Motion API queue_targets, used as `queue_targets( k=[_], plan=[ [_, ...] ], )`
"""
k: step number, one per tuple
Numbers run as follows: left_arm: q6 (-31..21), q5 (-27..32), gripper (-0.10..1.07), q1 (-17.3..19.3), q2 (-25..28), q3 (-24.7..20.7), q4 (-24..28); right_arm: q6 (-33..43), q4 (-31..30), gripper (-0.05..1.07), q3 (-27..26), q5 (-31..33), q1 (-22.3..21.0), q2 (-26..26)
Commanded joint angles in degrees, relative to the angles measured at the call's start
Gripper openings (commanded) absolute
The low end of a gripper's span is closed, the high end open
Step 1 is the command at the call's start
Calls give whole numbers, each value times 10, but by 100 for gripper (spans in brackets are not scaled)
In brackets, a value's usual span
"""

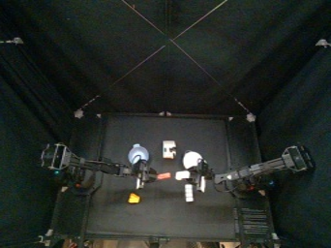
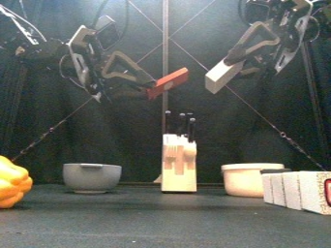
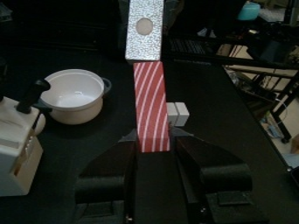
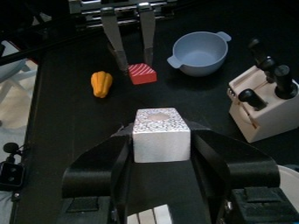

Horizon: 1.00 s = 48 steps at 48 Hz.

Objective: Put salmon below bowl

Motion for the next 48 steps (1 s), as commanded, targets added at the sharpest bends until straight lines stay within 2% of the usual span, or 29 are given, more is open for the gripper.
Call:
queue_targets(
  k=[1, 18, 23, 37, 42, 48],
  plan=[
    [1, -6, 58, 0, -3, -10, 0, 0, -2, 53, -6, 2, 0, -8],
    [1, 17, 58, -1, -18, 13, 1, -1, -1, 53, -5, 2, 3, -8],
    [2, 51, 58, 0, -33, 35, 7, -1, -1, 53, -5, 2, 3, -8],
    [-2, 176, 58, -11, -134, 113, 18, 0, -1, 53, -5, 2, -1, -8],
    [-3, 213, 58, -21, -166, 139, 5, 0, -1, 53, -5, 2, -1, -7],
    [-3, 247, 58, -33, -173, 159, -19, 0, -1, 53, -5, 2, -1, -7]
  ],
)
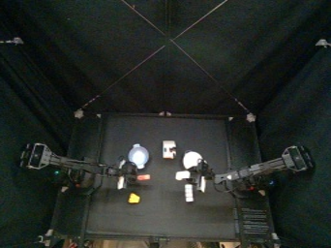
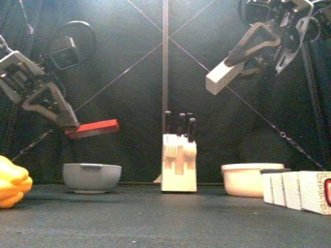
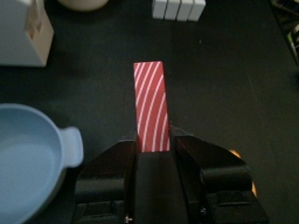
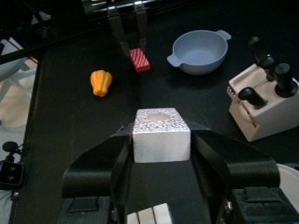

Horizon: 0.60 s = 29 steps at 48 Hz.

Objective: Put salmon below bowl

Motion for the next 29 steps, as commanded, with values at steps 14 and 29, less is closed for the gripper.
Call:
queue_targets(
  k=[14, 29],
  plan=[
    [3, 67, 58, -12, 33, 3, -30, 0, -1, 53, -8, 2, -3, -2],
    [1, 72, 59, -9, 81, -5, -25, 0, -1, 53, -7, 2, -4, -2]
  ],
)
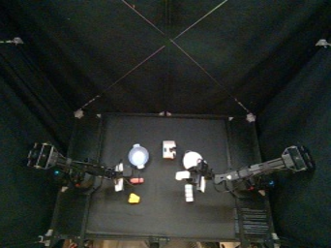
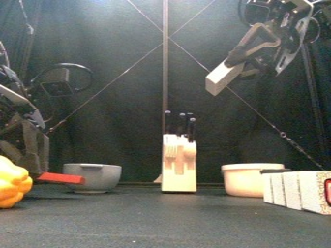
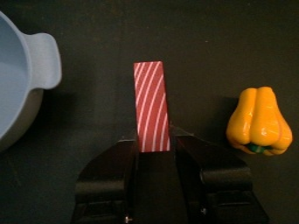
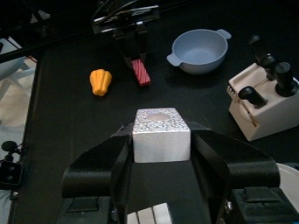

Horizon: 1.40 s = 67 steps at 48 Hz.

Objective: Put salmon below bowl

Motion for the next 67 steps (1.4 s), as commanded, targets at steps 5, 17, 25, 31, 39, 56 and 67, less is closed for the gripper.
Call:
queue_targets(
  k=[5, 17, 25, 31, 39, 56, 67],
  plan=[
    [0, -3, 61, 3, 16, -15, 2, 0, -2, 53, -7, 2, -2, -4],
    [0, -2, 79, 12, 25, -19, 11, 0, -2, 53, -6, 2, -2, -4],
    [0, -2, 88, 11, 24, -23, 11, 1, -2, 53, -7, 2, -2, -4],
    [0, -3, 89, 10, 18, -27, 11, 1, -2, 53, -6, 2, -3, -4],
    [-1, -4, 89, 9, 6, -31, 11, 1, -2, 53, -6, 2, -2, -4],
    [-3, -5, 89, 10, 4, -36, -5, 0, -2, 53, -6, 2, -3, -4],
    [-2, -5, 89, 8, 4, -55, -36, 0, 10, 53, -6, 2, -2, -4]
  ],
)
